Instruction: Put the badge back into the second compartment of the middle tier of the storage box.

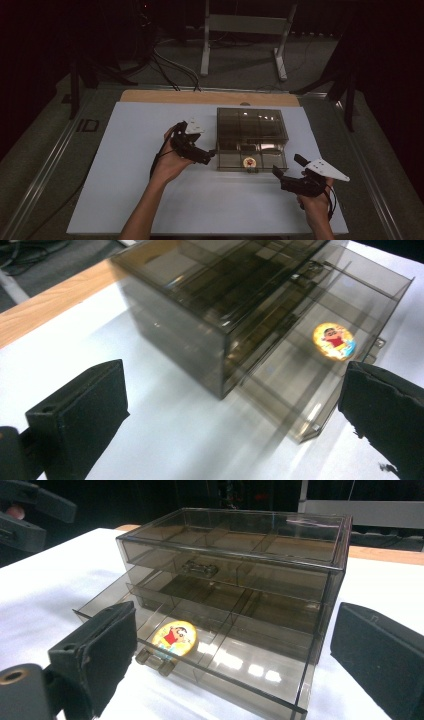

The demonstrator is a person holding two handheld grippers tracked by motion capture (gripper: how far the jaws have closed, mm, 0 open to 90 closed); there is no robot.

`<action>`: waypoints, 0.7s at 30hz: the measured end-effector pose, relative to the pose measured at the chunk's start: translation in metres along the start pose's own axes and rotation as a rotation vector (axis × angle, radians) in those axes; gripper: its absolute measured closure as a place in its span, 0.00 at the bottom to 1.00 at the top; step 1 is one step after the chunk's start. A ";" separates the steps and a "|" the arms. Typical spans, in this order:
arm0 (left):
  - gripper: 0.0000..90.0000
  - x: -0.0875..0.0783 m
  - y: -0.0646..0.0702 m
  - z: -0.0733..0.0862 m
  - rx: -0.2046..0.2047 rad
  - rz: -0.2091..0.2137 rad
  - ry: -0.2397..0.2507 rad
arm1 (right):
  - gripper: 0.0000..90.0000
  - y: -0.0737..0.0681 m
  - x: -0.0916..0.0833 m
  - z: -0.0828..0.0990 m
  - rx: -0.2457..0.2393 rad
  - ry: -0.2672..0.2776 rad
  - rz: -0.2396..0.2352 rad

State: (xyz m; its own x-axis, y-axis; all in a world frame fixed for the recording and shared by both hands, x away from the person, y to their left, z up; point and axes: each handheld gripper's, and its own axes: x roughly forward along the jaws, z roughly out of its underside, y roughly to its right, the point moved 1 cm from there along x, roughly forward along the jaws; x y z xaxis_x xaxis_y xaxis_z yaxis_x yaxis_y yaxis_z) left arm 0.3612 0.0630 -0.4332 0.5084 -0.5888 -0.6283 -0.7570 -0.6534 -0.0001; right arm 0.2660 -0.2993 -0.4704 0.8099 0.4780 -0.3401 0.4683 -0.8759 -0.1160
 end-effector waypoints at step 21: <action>0.01 -0.064 -0.028 0.062 -0.109 -0.095 0.132 | 0.05 -0.003 0.001 0.001 0.001 0.002 0.006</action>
State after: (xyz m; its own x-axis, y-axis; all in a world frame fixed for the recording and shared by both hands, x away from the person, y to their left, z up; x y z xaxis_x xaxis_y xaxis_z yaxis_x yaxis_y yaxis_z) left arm 0.3240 0.1486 -0.4412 0.6304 -0.5748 -0.5218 -0.6576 -0.7526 0.0346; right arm 0.2651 -0.2964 -0.4716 0.8132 0.4732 -0.3389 0.4633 -0.8787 -0.1152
